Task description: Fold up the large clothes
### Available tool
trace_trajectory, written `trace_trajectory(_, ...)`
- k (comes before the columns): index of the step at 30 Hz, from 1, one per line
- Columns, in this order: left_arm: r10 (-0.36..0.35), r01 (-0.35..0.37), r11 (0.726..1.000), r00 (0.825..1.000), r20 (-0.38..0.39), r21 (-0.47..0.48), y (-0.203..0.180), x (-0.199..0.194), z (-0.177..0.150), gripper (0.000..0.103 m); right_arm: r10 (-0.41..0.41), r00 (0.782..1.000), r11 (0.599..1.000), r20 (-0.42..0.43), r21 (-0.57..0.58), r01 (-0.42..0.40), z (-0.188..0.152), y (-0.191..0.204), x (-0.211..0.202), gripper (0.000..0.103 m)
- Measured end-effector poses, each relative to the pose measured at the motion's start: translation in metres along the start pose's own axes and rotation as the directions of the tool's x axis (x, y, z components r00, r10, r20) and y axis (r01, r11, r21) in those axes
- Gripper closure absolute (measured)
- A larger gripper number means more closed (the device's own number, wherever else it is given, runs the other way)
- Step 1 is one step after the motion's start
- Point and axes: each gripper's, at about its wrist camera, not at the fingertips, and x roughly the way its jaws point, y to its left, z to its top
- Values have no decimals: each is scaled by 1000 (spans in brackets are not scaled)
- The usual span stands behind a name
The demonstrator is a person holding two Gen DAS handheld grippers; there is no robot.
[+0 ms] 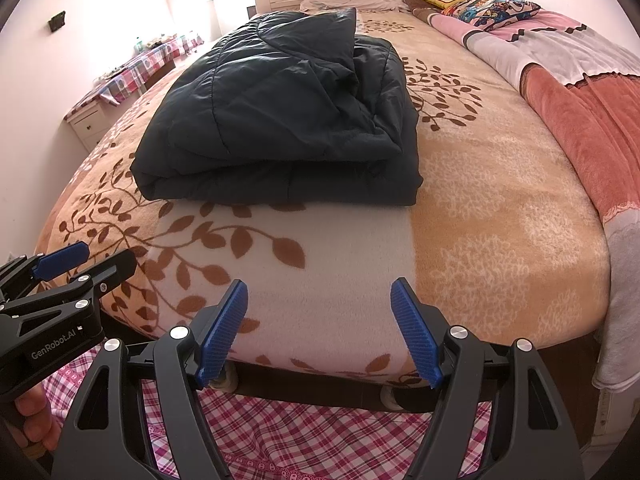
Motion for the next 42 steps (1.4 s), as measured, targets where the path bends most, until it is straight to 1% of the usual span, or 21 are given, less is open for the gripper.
trace_trajectory(42, -1, 1, 1000, 1000, 9, 9, -2, -1, -1, 36, -2, 1000, 1000, 1, 0, 2, -2, 2, 0, 31)
